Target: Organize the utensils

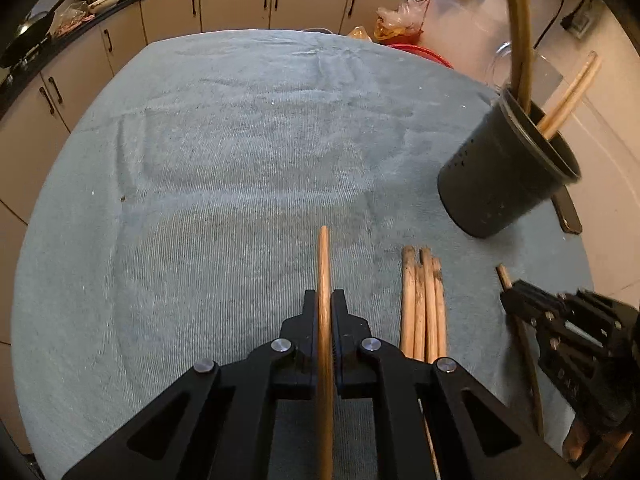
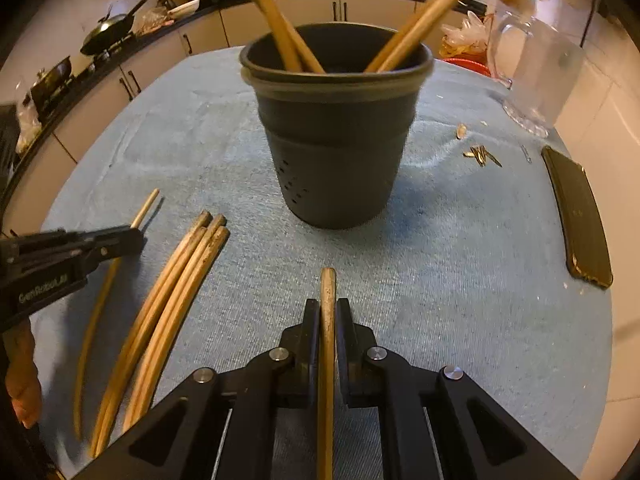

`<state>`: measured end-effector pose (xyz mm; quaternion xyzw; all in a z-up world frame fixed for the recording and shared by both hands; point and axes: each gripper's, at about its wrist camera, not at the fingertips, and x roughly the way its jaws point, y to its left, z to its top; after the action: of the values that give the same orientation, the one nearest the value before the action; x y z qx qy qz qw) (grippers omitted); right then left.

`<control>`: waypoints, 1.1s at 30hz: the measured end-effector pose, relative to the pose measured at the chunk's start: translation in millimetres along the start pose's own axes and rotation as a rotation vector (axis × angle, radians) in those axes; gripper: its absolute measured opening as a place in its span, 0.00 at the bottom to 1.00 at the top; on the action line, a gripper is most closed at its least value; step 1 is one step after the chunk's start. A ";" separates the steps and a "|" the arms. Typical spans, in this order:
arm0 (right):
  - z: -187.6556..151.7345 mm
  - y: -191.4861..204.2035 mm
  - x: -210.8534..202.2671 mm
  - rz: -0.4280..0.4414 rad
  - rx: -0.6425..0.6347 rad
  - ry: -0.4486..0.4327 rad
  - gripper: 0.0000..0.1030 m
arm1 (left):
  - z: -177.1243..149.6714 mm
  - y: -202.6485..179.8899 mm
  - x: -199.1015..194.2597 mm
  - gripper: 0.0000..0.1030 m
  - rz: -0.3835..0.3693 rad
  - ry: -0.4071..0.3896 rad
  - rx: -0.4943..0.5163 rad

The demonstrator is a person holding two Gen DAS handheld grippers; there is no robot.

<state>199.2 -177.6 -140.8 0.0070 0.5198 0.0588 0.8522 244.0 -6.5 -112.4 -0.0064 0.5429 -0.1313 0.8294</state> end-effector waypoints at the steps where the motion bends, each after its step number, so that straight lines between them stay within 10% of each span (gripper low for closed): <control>1: -0.5 -0.3 -0.4 0.001 0.002 -0.007 0.09 | 5.4 -1.7 3.4 0.06 0.004 0.002 0.007; 6: -13.5 -13.7 -21.4 0.079 0.103 -0.108 0.08 | 16.0 4.5 -3.3 0.06 -0.003 -0.034 -0.045; 21: -61.5 -40.1 -155.9 0.149 0.243 -0.542 0.08 | -54.0 -14.4 -158.9 0.06 0.029 -0.519 -0.098; 33: -74.6 -37.1 -205.0 0.123 0.244 -0.685 0.08 | -72.2 -22.3 -203.1 0.06 0.043 -0.600 -0.080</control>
<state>43.7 -240.1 3.7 0.1593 0.2063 0.0417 0.9645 97.8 27.1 44.0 -0.0662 0.2783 -0.0843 0.9545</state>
